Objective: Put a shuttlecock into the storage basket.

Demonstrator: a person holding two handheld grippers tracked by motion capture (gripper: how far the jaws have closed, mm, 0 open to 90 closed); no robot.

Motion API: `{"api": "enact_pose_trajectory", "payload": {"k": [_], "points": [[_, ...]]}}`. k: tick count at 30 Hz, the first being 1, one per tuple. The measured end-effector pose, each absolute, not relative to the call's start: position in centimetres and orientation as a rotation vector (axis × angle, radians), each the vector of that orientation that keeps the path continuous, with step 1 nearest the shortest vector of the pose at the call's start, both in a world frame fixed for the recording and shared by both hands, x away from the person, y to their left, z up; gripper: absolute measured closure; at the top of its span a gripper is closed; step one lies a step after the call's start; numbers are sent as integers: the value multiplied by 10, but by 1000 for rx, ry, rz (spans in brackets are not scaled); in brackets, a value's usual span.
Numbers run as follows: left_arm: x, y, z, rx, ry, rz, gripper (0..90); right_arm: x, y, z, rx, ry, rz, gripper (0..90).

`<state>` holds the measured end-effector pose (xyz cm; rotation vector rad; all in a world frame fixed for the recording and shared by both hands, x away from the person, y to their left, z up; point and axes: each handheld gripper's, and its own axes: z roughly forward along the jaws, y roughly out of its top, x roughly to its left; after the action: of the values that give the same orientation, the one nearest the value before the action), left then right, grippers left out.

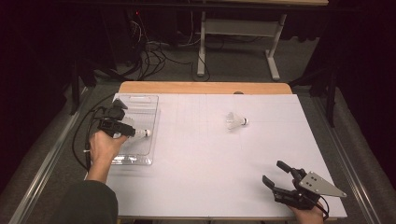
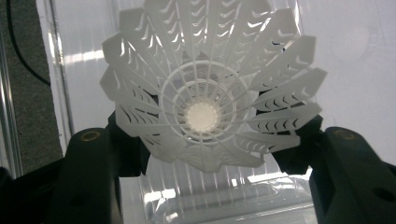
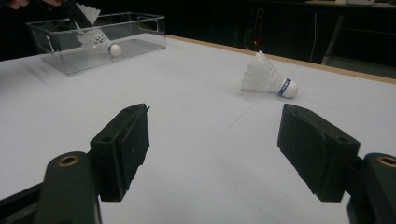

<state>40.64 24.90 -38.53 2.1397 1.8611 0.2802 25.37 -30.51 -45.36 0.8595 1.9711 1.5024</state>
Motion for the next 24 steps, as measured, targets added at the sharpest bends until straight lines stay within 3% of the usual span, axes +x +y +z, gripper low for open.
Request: {"api": "enact_pose_trajectory", "payload": {"k": [9,15,24], "points": [[403,251,-379,2098,1836,349,393,254,-304,-454,854,1978,1498,254],[404,250,-377,2095,1837,374,445,254,-304,-454,858,1980,1500,254],[415,247,-381,2107,1884,409,375,254,-302,-455,848,1988,1501,255]]}}
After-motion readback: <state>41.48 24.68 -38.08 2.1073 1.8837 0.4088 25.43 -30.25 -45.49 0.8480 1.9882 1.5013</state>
